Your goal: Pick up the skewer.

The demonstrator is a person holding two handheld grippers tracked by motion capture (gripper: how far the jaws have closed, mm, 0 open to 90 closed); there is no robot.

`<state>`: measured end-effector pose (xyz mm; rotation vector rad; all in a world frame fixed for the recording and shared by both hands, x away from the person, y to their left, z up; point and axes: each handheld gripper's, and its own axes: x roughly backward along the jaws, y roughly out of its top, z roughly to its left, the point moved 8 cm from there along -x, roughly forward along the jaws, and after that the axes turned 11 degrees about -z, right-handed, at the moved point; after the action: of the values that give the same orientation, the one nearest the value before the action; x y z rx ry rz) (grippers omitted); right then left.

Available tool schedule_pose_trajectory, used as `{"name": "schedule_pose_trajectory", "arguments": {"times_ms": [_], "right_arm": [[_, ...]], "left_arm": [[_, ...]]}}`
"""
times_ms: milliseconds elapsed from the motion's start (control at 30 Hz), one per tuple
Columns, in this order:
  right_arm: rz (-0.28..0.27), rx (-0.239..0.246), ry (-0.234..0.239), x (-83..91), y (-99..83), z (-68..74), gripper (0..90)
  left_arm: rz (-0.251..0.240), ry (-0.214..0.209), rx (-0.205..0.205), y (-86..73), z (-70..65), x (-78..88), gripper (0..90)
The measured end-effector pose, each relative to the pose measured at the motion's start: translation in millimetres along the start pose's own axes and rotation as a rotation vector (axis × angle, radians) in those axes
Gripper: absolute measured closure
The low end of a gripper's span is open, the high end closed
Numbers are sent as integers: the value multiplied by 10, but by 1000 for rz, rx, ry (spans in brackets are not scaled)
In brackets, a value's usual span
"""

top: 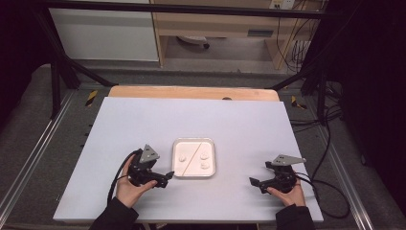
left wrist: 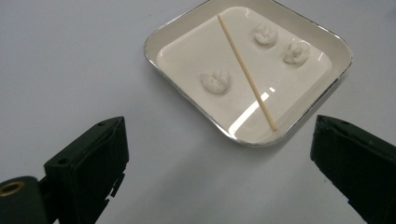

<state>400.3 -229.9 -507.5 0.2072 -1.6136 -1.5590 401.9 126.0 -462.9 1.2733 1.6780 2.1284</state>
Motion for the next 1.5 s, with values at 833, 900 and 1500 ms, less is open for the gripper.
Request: {"name": "schedule_pose_trajectory", "arguments": {"times_ms": [833, 900, 1500], "right_arm": [[0, -2, 6, -3, -1, 8, 8], [0, -1, 5, -3, -2, 6, 8], [2, -2, 9, -3, -3, 11, 8]], "left_arm": [[95, -19, 41, 113, -330, -515, 421], [102, -15, 47, 106, -344, -550, 469], [136, 56, 52, 26, -372, -728, 757]]}}
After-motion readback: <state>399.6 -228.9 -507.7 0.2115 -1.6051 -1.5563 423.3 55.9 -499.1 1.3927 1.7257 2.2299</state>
